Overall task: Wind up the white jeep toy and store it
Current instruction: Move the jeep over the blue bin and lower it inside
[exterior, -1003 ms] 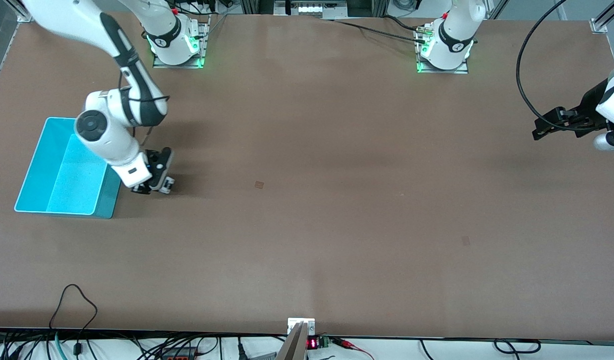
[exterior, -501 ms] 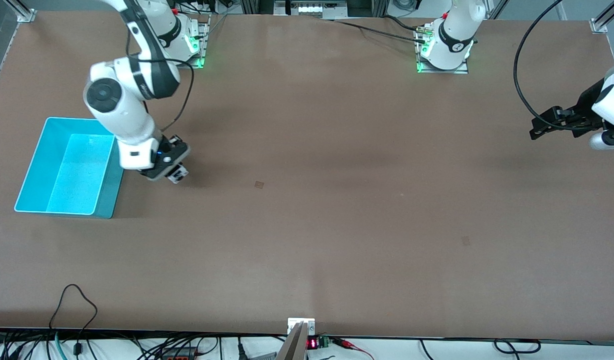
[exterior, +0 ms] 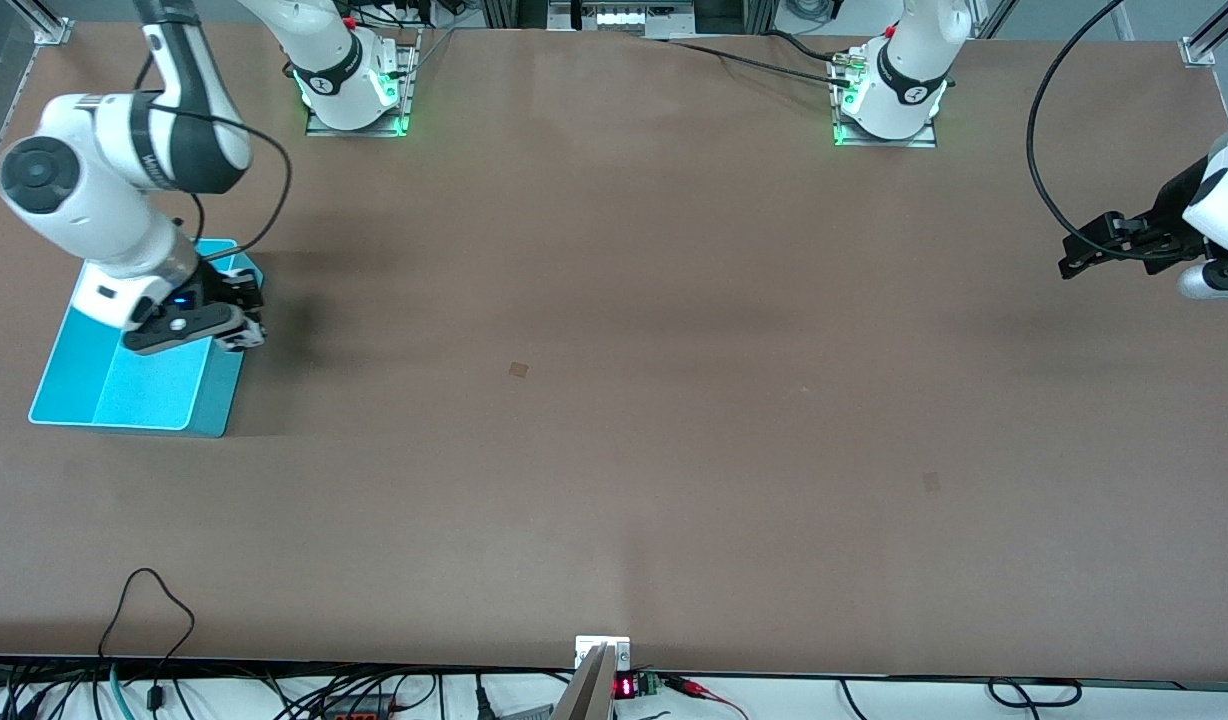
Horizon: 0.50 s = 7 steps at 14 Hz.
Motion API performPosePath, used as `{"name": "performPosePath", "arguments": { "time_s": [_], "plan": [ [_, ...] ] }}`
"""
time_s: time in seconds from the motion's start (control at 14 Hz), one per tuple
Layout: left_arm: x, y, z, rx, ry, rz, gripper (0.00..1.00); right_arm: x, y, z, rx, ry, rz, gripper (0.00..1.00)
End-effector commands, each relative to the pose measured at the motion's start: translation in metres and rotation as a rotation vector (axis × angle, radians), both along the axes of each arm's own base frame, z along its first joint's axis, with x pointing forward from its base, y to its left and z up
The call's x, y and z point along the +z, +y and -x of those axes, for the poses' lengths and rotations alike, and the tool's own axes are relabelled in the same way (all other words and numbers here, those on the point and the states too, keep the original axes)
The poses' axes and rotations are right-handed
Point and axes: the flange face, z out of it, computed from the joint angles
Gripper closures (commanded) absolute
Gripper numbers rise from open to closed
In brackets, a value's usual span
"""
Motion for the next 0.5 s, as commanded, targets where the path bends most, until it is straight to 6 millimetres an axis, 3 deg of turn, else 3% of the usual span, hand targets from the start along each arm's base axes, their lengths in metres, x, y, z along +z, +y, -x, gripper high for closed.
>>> {"name": "performPosePath", "arguments": {
  "time_s": [0.0,0.29,0.43],
  "plan": [
    [0.007,-0.002,0.005,0.000,0.000,0.011,0.00,-0.002,-0.046,0.006,-0.106,0.010,0.010,1.00],
    [0.008,-0.001,0.005,0.001,-0.001,0.012,0.00,-0.028,-0.114,0.014,-0.231,0.029,0.025,0.98],
    [0.008,-0.001,0.005,0.001,-0.001,0.012,0.00,-0.050,-0.131,0.013,-0.255,0.028,0.034,0.98]
  ]
}}
